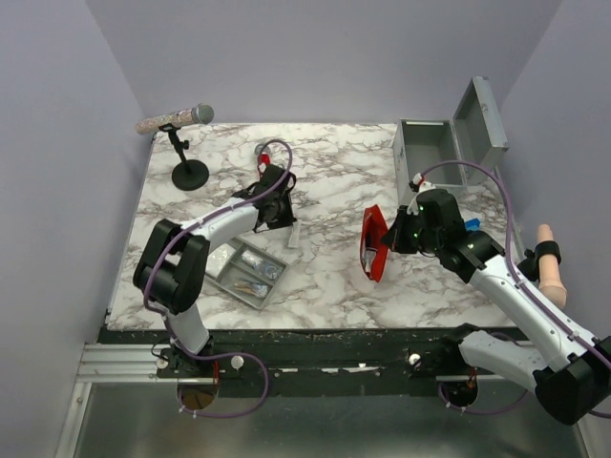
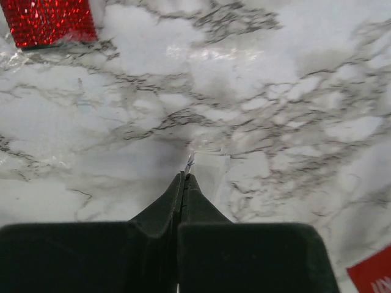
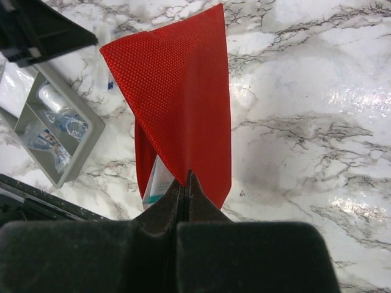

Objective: Organize the medicine kit

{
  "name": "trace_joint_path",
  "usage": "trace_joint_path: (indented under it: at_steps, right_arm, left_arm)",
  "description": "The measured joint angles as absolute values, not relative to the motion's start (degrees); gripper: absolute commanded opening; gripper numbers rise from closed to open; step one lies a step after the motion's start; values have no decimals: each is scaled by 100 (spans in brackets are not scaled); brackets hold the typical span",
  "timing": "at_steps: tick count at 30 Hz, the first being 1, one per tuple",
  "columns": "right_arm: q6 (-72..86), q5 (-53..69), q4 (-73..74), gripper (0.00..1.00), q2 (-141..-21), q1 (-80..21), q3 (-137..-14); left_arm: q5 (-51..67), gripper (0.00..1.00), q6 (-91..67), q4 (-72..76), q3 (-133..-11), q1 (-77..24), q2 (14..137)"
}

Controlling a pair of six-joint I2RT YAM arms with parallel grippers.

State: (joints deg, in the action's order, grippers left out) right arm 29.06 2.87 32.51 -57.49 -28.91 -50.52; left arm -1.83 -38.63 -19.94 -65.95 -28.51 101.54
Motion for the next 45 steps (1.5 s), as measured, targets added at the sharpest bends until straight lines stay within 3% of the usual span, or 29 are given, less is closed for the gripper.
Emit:
trace_joint_path:
  at_steps: [10,15,29,45]
  right_arm:
    - [3227,285,3284,1,-6086,-2891,-5336]
    - [3433,285,3328,1,-6396,-2891,-5671]
    - [3929,637,3474,1,-6519,-2891,-6016]
    - [3791,794,3774,1,-6267,-2891,-6267]
  left_arm:
    - [989,0,-4864,-126,-5548,-2867,7985]
    - [1470,0,-5601,996,-4812,-3098,7550]
    - [1702,0,-6263,2644,-4724,-4195,7502]
    - [1684,0,-5570,2235,-5015,-4362,8270]
